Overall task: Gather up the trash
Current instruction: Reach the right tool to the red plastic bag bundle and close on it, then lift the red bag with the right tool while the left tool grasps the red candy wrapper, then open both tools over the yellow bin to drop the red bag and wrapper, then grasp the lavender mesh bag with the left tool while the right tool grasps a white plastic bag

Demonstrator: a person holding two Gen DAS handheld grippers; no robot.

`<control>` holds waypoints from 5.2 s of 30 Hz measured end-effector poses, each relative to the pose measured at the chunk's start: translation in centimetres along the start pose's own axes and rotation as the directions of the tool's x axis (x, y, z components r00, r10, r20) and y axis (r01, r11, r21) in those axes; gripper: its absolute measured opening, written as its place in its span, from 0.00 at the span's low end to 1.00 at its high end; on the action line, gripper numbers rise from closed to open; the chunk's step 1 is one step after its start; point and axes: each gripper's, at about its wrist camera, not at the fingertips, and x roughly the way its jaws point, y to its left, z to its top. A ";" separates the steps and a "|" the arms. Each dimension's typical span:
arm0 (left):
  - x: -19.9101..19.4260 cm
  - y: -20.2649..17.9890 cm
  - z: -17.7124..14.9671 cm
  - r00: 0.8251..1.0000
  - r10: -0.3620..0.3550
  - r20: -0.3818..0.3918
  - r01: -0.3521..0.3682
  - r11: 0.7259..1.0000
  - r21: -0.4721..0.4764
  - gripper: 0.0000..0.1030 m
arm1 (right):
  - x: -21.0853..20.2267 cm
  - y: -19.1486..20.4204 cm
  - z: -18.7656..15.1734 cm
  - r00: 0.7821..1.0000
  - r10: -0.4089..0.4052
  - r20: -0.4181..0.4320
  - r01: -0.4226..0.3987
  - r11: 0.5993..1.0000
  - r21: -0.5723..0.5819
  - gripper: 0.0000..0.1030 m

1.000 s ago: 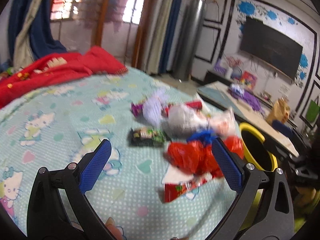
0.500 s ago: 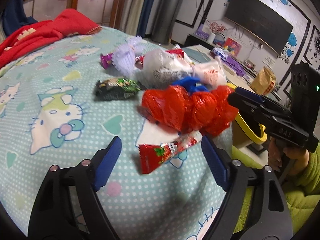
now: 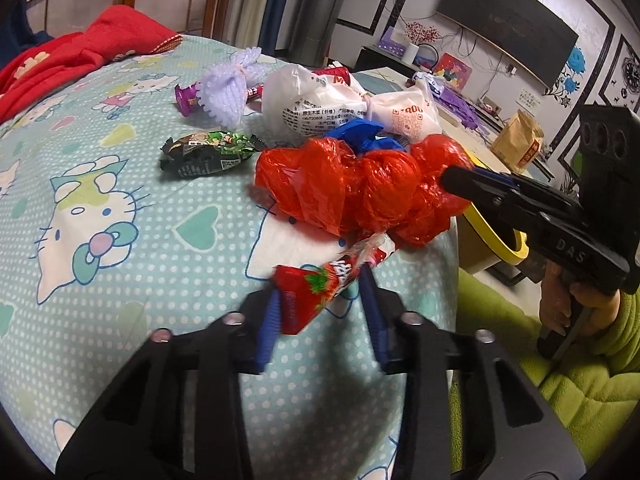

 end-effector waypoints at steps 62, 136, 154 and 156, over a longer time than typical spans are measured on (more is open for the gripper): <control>3.6 -17.6 7.1 0.966 -0.231 0.111 0.184 0.927 0.328 0.05 | -15.7 -15.5 -1.1 0.860 -0.476 0.186 0.391 0.847 0.359 0.11; 2.7 -11.4 10.4 0.945 -0.003 0.328 -0.047 0.988 0.146 0.89 | -12.5 -13.4 -0.2 0.910 -0.391 0.137 0.316 0.869 0.381 0.74; 0.1 -4.8 11.2 0.899 0.153 0.411 -0.175 0.985 0.014 0.89 | -8.3 -8.6 2.3 0.951 -0.279 0.133 0.239 0.937 0.256 0.79; 0.0 -3.9 11.3 0.896 0.171 0.409 -0.184 0.983 -0.008 0.89 | -7.7 -8.2 2.5 0.955 -0.268 0.128 0.232 0.942 0.244 0.79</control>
